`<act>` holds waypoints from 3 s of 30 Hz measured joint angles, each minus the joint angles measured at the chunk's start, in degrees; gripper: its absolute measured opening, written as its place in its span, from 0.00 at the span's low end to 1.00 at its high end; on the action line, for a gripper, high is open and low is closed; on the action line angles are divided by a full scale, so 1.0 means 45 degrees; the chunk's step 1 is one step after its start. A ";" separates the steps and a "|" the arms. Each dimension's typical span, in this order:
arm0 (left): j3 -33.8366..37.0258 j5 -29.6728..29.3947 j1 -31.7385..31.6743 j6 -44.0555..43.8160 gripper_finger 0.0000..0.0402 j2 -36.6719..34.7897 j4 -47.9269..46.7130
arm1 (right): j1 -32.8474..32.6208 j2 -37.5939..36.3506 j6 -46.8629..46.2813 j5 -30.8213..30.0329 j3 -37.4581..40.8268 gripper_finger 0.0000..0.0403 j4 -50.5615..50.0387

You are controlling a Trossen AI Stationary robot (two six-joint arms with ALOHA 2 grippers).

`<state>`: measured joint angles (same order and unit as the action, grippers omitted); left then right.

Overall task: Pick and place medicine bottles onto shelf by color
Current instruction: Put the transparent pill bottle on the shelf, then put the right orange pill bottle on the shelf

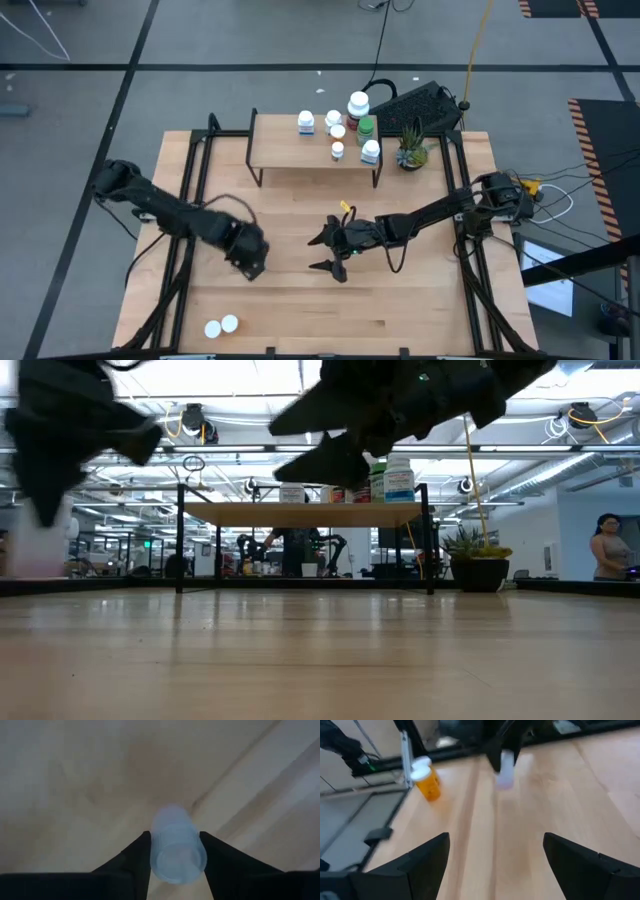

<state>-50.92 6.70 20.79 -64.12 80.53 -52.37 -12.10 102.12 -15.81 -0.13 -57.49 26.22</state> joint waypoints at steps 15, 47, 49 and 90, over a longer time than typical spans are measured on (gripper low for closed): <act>-0.7265 -0.0944 -0.7852 0.9302 0.38 0.1295 -0.3915 | 0.0643 -0.2514 -0.0135 -0.2734 0.0000 0.79 -0.3383; -1.6475 -0.1277 -1.1848 1.1418 0.62 0.8090 -0.5998 | 0.1789 -0.2888 -0.2659 -0.2966 0.0000 0.79 -0.5500; -1.6475 -0.1278 -1.1861 1.1429 0.66 0.8087 -0.6010 | 0.1832 -0.2888 -0.2714 -0.2950 0.0000 0.79 -0.5500; -0.3239 -0.0735 0.5229 -0.2505 0.57 -0.0352 0.0540 | 0.1724 -0.2883 -0.2330 -0.0929 0.0009 0.79 -0.4535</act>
<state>-65.49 3.39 44.32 -75.40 78.95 -49.94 -4.34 89.14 -26.30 -4.32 -57.45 5.82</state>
